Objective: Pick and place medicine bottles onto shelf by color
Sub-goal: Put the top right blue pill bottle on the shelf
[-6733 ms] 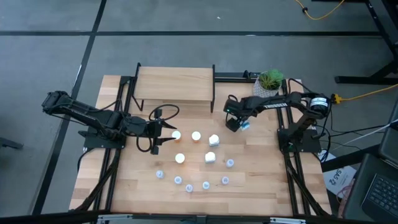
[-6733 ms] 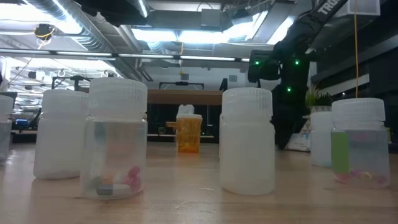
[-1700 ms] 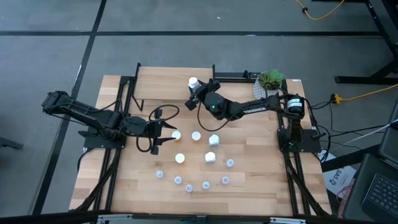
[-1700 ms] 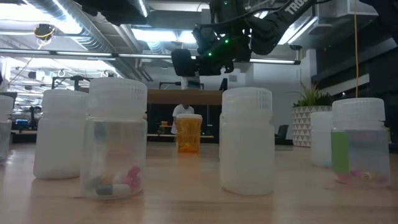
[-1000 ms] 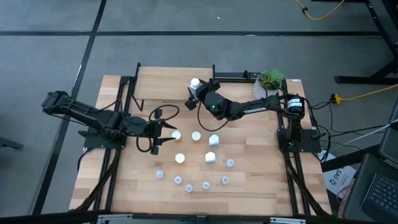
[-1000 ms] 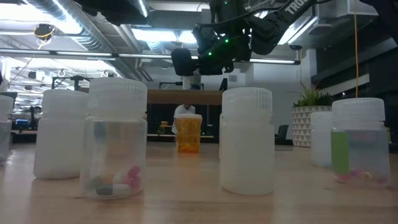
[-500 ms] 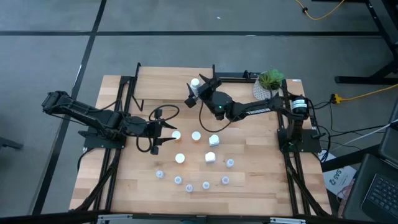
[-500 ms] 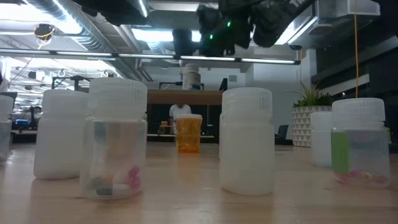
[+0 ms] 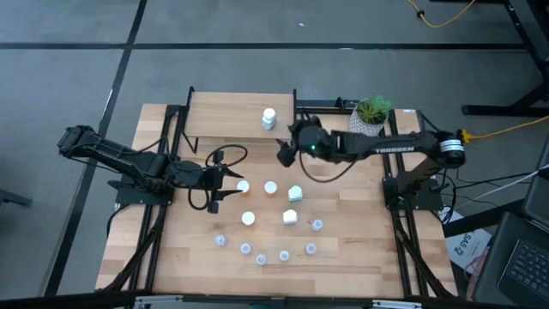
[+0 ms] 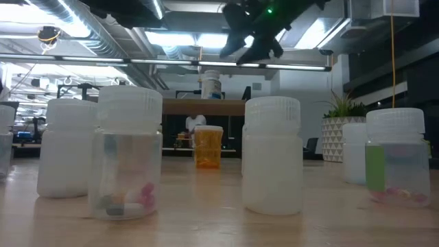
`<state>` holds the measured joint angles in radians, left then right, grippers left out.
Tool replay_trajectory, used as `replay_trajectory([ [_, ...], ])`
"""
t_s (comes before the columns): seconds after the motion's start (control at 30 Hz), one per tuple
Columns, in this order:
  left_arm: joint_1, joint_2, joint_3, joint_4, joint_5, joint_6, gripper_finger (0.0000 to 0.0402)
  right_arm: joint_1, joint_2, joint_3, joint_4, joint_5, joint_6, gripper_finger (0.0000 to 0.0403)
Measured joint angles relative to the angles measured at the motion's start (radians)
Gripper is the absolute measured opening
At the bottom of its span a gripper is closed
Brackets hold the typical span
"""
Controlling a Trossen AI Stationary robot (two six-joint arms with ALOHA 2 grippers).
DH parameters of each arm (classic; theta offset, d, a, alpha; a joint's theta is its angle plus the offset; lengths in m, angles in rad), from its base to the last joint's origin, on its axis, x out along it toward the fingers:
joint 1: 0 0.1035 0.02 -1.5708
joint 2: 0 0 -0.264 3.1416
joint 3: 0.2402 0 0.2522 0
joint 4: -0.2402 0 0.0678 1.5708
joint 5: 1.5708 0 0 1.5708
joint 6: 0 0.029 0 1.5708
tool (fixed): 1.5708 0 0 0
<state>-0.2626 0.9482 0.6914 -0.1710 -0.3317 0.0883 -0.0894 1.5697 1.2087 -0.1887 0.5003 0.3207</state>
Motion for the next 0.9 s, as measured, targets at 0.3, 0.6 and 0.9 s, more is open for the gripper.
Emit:
replay_trajectory([
  [0.3,0.0,0.0,0.0,-0.001,0.0,0.0,0.0182,-0.074,0.007,0.221,-0.261,-0.176,-0.089,0.0249],
  [0.6,0.0,0.0,0.0,-0.001,0.0,0.001,0.0182,-0.163,0.138,0.642,-0.763,-0.332,-0.12,0.0195],
  [0.9,0.0,0.0,0.0,-0.001,0.0,0.001,0.0182,-0.173,0.291,0.651,-0.811,-0.428,-0.168,0.0163],
])
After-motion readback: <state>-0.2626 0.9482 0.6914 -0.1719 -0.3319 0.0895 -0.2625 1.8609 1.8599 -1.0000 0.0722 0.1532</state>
